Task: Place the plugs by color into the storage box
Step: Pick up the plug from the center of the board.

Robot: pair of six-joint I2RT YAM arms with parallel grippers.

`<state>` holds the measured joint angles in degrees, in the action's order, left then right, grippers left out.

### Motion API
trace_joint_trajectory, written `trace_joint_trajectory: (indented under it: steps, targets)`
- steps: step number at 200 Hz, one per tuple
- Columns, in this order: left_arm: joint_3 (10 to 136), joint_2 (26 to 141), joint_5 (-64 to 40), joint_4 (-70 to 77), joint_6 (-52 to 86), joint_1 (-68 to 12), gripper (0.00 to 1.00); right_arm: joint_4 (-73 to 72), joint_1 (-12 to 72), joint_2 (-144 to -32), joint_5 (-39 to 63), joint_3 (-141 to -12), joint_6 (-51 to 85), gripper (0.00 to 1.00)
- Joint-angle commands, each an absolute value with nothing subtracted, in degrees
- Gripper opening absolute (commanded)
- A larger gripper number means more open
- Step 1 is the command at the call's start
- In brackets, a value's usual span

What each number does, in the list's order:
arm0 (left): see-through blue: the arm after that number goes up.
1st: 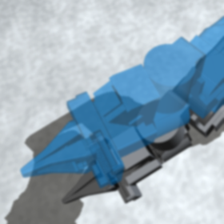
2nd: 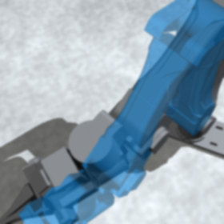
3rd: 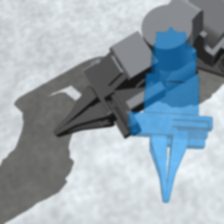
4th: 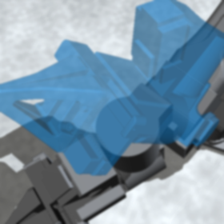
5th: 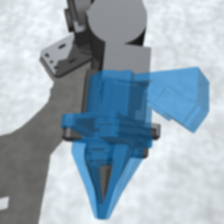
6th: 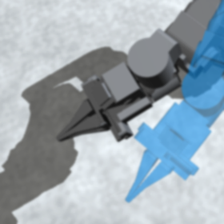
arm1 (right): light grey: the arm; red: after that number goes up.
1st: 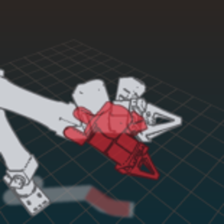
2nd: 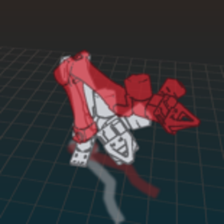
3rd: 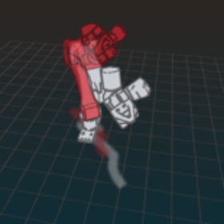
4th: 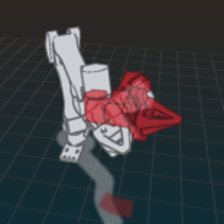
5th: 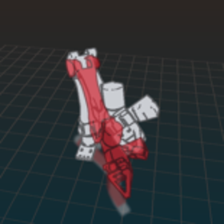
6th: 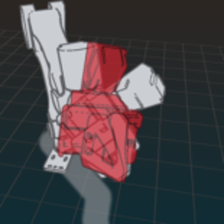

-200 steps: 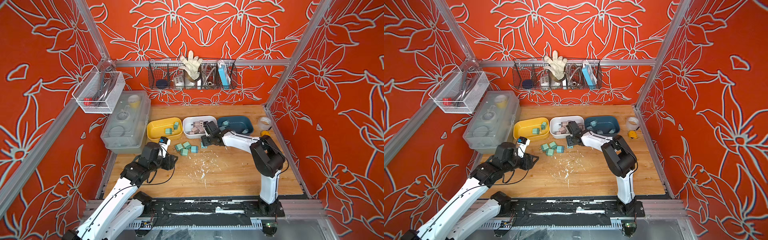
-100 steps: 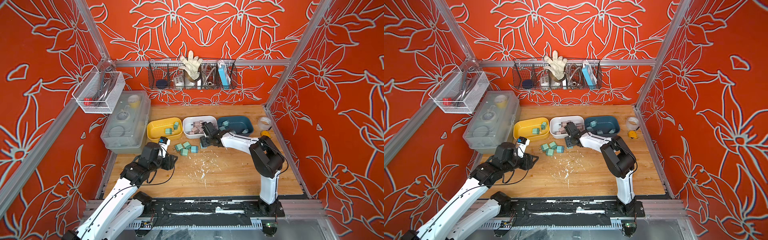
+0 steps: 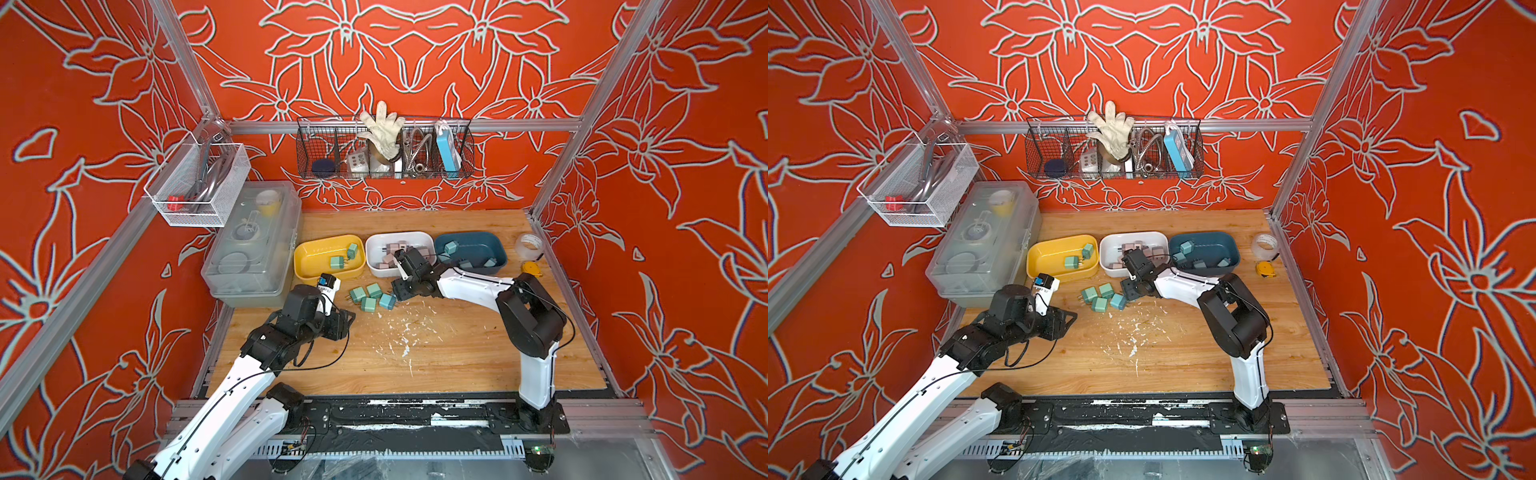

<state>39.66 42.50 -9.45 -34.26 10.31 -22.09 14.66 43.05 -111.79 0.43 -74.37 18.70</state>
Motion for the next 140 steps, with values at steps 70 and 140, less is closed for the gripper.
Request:
trace_joint_trajectory:
  steps: [70, 140]
  targets:
    - [40.0, 42.7, -9.0, -34.9, 9.9, -22.3, 0.63, 15.1, 44.0, -110.6, 9.8, -72.5, 13.3, 0.69]
    - [39.9, 42.9, -8.7, -34.9, 9.8, -22.2, 0.63, 14.0, 44.6, -109.7, 14.6, -71.6, 9.8, 0.68]
